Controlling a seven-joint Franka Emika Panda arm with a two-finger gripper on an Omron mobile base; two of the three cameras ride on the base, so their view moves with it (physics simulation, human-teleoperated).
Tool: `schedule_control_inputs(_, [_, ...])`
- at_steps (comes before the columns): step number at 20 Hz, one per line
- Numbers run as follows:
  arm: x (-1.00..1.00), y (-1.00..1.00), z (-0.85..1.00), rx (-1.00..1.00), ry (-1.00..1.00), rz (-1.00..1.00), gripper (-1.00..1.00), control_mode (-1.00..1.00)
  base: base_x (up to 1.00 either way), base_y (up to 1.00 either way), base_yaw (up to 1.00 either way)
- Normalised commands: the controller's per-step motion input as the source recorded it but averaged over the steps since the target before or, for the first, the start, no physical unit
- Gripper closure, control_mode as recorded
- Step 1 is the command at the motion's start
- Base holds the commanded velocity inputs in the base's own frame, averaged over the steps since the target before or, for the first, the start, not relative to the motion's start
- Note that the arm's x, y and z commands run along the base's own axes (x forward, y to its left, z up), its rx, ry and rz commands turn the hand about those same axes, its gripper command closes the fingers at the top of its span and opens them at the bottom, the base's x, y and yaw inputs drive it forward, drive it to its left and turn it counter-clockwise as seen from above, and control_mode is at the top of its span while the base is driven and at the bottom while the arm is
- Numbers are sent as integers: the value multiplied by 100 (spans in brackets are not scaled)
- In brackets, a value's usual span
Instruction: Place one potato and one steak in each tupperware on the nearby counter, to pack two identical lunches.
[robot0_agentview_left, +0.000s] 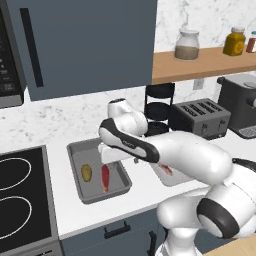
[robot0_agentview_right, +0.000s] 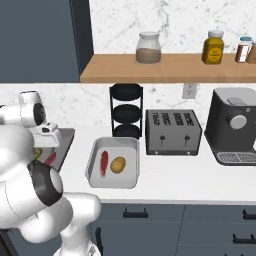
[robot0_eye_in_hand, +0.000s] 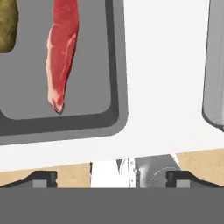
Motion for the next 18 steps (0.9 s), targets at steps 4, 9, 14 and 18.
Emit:
schedule_control_inputs(4, [-81, -97, 95, 8, 6, 1, -100, -100, 0, 0, 0])
schedule_control_inputs(9, [-86, -52, 17, 7, 7, -1, -100, -100, 0, 0, 0])
schedule_control_inputs(14, [-78, -16, 16, 8, 3, 2, -100, -100, 0, 0, 0])
schedule_control_inputs(18, [-60, -45, 99, 26, 18, -6, -100, -100, 0, 0, 0])
